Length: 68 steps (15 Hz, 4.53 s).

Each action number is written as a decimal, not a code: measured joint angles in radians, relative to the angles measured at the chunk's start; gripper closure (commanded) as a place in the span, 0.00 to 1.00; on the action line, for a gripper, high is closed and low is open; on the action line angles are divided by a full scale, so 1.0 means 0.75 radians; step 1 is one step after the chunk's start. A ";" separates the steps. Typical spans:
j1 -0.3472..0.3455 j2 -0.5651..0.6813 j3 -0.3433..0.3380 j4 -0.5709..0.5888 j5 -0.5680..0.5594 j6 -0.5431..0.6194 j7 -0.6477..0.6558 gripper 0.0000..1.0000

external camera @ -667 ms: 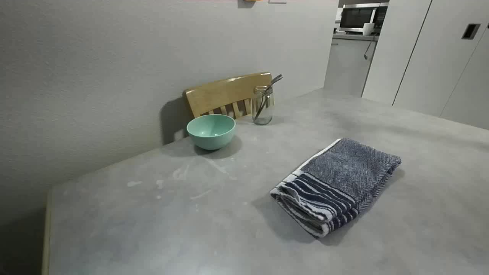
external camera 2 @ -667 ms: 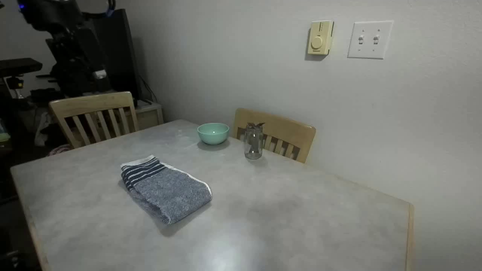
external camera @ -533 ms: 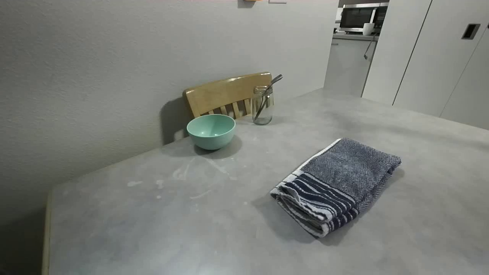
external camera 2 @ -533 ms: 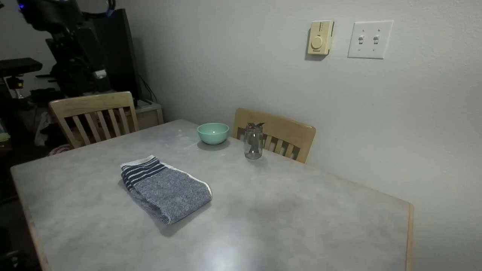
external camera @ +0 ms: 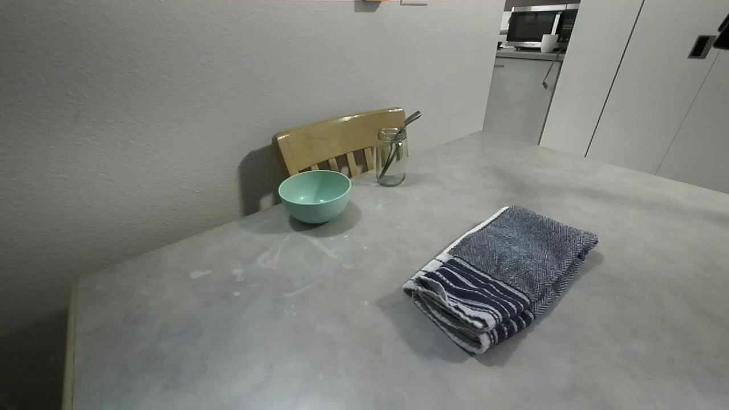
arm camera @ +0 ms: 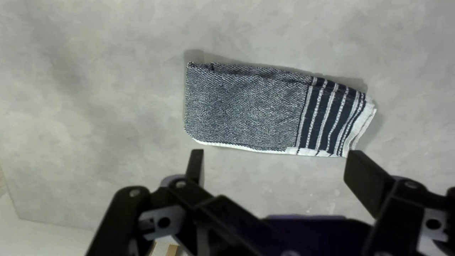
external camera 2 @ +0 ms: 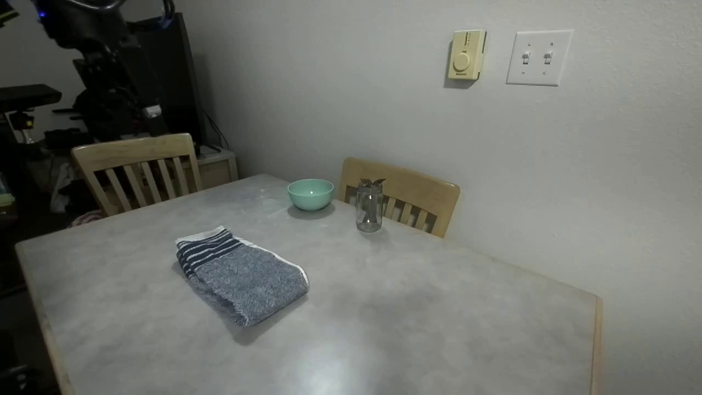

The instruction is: Unfold the towel once

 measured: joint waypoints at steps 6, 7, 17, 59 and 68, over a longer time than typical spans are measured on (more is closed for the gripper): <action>0.037 0.341 -0.005 0.173 0.014 0.095 -0.029 0.00; 0.046 0.407 -0.006 0.213 0.030 0.108 -0.056 0.00; 0.066 0.619 -0.020 0.369 0.086 0.114 -0.179 0.00; 0.330 1.495 0.079 0.982 0.007 0.244 0.389 0.00; 0.484 1.526 0.007 1.025 -0.016 -0.035 0.780 0.00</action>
